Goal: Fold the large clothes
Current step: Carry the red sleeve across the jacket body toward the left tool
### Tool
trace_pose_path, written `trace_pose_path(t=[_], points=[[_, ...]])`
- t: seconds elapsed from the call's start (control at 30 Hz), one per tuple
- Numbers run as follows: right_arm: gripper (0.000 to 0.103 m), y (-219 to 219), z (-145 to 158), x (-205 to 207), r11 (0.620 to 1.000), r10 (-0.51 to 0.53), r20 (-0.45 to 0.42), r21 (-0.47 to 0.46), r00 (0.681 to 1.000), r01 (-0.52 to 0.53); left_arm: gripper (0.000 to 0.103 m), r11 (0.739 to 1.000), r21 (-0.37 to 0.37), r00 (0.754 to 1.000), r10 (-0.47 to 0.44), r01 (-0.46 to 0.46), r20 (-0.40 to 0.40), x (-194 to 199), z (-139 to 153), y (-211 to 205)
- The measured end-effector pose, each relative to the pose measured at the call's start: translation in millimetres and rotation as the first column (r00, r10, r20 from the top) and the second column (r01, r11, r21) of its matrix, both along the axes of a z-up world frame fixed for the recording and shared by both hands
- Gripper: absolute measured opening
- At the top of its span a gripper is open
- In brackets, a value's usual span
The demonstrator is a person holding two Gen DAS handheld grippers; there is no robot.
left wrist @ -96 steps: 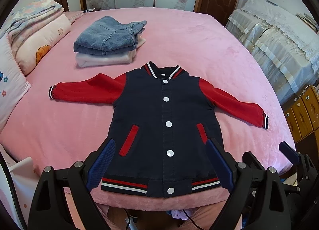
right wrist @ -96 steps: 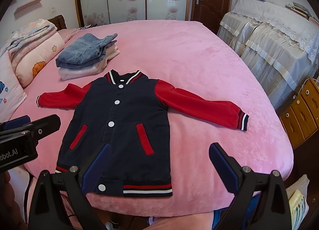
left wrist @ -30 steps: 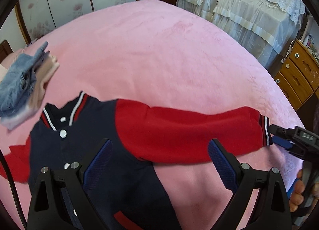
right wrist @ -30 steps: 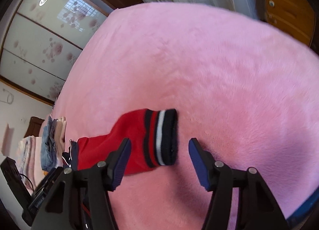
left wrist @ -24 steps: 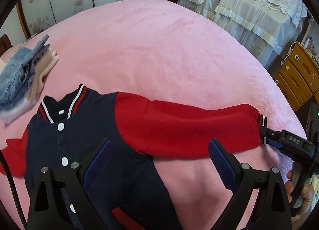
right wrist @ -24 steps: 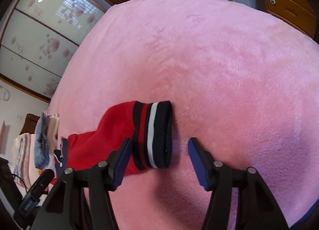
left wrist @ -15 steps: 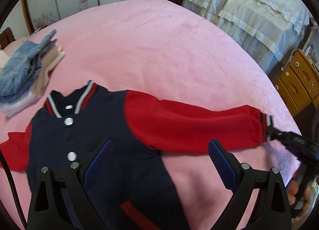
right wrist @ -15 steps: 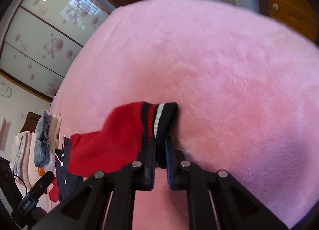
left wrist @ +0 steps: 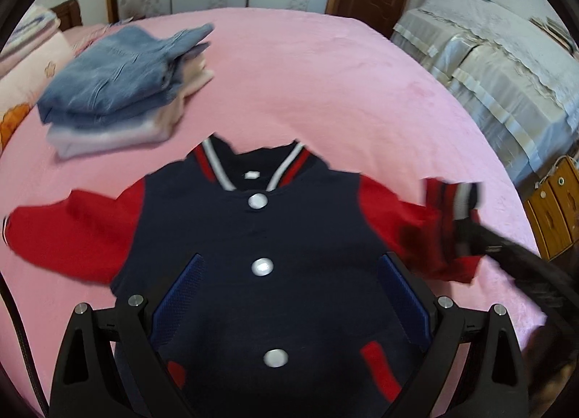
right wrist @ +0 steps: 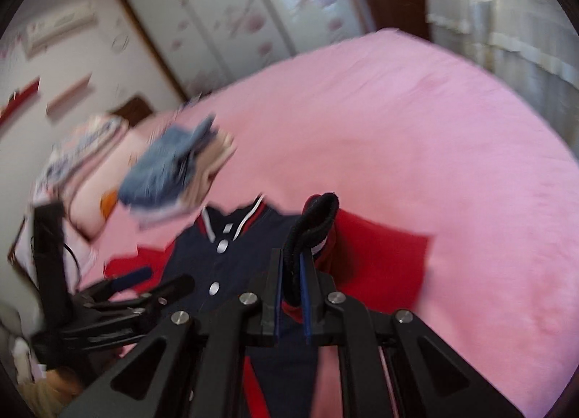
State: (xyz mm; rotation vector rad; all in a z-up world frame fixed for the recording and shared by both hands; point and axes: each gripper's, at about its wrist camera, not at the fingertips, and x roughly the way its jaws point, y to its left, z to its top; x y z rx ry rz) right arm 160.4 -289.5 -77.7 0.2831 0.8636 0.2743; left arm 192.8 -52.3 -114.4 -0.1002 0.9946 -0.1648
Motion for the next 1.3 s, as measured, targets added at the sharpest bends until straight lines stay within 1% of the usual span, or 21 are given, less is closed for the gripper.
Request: trace_pose_path(t=[0.1,0.13,0.17,0.2,0.23,0.27,0.4,0.47,0.53,0.67,0.7,0.73,0.77,0.8,0.83,1.03,1.13,1.17,1.23,1.27,1.3], points=[[0.012,23,-36,22,0.999,0.040,-0.081,-0.032,0.996,-0.043,0.096,1.000,-0.014,0.999,-0.007,0.007,-0.037,3,-13,11],[0.017,29,-48,27,0.998,0.045,-0.122,-0.028,0.991,-0.049,0.096,1.000,-0.019,0.999,-0.013,0.012,-0.043,4,-16,12],[0.026,29,-58,28,0.999,0.047,-0.161,-0.008,0.986,-0.049,0.096,0.999,-0.026,0.998,-0.025,0.023,-0.054,4,-19,12],[0.030,25,-62,27,0.999,0.044,-0.179,0.013,0.983,-0.042,0.096,0.999,-0.032,0.998,-0.034,0.032,-0.058,4,-21,12],[0.034,19,-62,22,0.999,0.039,-0.180,0.042,0.983,-0.032,0.096,0.998,-0.048,0.997,-0.053,0.050,-0.060,4,-23,9],[0.034,15,-58,14,0.999,0.033,-0.173,0.048,0.984,-0.025,0.096,0.996,-0.061,0.996,-0.070,0.066,-0.060,4,-24,6],[0.037,-1,-37,-20,1.000,0.009,-0.104,0.010,0.995,-0.008,0.096,0.984,-0.124,0.989,-0.136,0.128,-0.053,7,-28,-12],[0.046,-6,-27,-31,1.000,0.004,-0.078,0.000,0.997,-0.004,0.096,0.968,-0.179,0.981,-0.186,0.174,-0.056,11,-34,-23],[0.046,-13,-24,-40,1.000,-0.003,-0.074,-0.015,0.997,0.002,0.096,0.955,-0.215,0.972,-0.226,0.206,-0.071,19,-42,-33],[0.046,-23,-25,-46,1.000,-0.023,-0.075,0.008,0.997,0.024,0.092,0.948,-0.240,0.965,-0.240,0.211,-0.101,35,-57,-42],[0.046,-24,-25,-48,1.000,-0.028,-0.073,0.011,0.997,0.029,0.087,0.942,-0.265,0.964,-0.242,0.205,-0.114,39,-61,-41],[0.046,-23,-27,-48,0.999,-0.032,-0.074,0.011,0.997,0.033,0.075,0.929,-0.310,0.959,-0.253,0.202,-0.131,44,-67,-39],[0.046,-24,-28,-50,0.999,-0.031,-0.079,0.013,0.996,0.033,0.067,0.917,-0.346,0.954,-0.260,0.197,-0.146,48,-72,-37],[0.046,-23,-29,-50,0.999,-0.030,-0.081,0.016,0.996,0.031,0.051,0.907,-0.377,0.950,-0.266,0.190,-0.163,53,-78,-35],[0.046,-22,-31,-51,0.999,-0.027,-0.083,0.022,0.996,0.029,0.046,0.899,-0.401,0.946,-0.266,0.175,-0.184,57,-85,-33],[0.046,-17,-40,-54,0.999,-0.015,-0.094,0.039,0.996,0.019,0.045,0.867,-0.490,0.942,-0.238,0.095,-0.238,70,-114,-23],[0.046,-17,-45,-54,0.999,-0.017,-0.103,0.049,0.995,0.022,0.048,0.884,-0.456,0.943,-0.231,0.101,-0.240,72,-119,-33],[0.046,-18,-47,-55,0.998,-0.019,-0.107,0.053,0.994,0.025,0.051,0.895,-0.431,0.942,-0.237,0.117,-0.236,73,-119,-41],[0.046,-19,-48,-57,0.998,-0.023,-0.113,0.056,0.993,0.029,0.066,0.906,-0.397,0.941,-0.252,0.146,-0.228,74,-118,-52],[0.046,-20,-51,-58,0.998,-0.027,-0.119,0.054,0.993,0.034,0.070,0.913,-0.371,0.940,-0.264,0.170,-0.218,72,-117,-61],[0.046,-21,-52,-58,0.998,-0.028,-0.122,0.055,0.992,0.035,0.077,0.917,-0.353,0.939,-0.272,0.186,-0.212,70,-114,-67]])
